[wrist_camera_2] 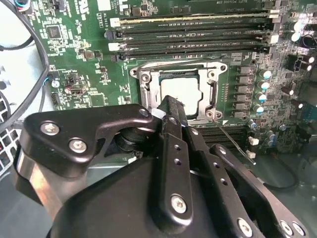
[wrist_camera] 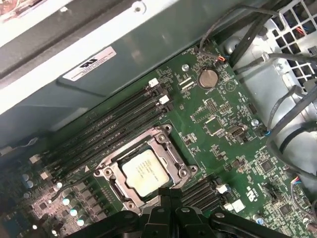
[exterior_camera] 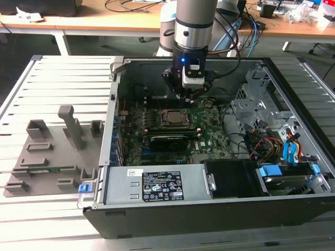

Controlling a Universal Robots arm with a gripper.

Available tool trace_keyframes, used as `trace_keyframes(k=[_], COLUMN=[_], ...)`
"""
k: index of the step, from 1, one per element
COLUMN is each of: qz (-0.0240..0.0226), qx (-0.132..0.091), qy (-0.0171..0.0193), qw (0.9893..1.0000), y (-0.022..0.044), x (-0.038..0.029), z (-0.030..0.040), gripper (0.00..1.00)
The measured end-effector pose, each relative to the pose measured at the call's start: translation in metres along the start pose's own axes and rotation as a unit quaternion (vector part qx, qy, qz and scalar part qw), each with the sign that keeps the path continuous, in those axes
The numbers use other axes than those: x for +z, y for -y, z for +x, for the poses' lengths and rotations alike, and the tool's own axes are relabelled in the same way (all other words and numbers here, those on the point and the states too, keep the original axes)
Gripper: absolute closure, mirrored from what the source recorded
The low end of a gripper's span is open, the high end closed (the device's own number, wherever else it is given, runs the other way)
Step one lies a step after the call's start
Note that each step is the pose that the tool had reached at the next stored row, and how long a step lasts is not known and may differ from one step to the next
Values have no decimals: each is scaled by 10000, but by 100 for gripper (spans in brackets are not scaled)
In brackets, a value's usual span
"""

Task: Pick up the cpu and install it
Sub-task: 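Install the first cpu locking lever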

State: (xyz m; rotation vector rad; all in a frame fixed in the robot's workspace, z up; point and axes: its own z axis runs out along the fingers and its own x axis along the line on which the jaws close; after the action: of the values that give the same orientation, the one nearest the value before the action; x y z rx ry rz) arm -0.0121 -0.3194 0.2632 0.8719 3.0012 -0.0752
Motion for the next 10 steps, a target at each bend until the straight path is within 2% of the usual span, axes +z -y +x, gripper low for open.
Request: trace_keyframes(k=[1, 2, 4, 8, 10], qz=[-120, -146, -150, -155, -156], qx=[-16, -25, -68, -334, -392], qy=[-75, -91, -92, -85, -83], qw=[9999, 9998, 9998, 9993, 9991], y=[-1, -1, -1, -1, -1], x=[1, 1, 1, 1, 1], z=[0, 0, 0, 0, 0], gripper=[89, 89, 89, 89, 89])
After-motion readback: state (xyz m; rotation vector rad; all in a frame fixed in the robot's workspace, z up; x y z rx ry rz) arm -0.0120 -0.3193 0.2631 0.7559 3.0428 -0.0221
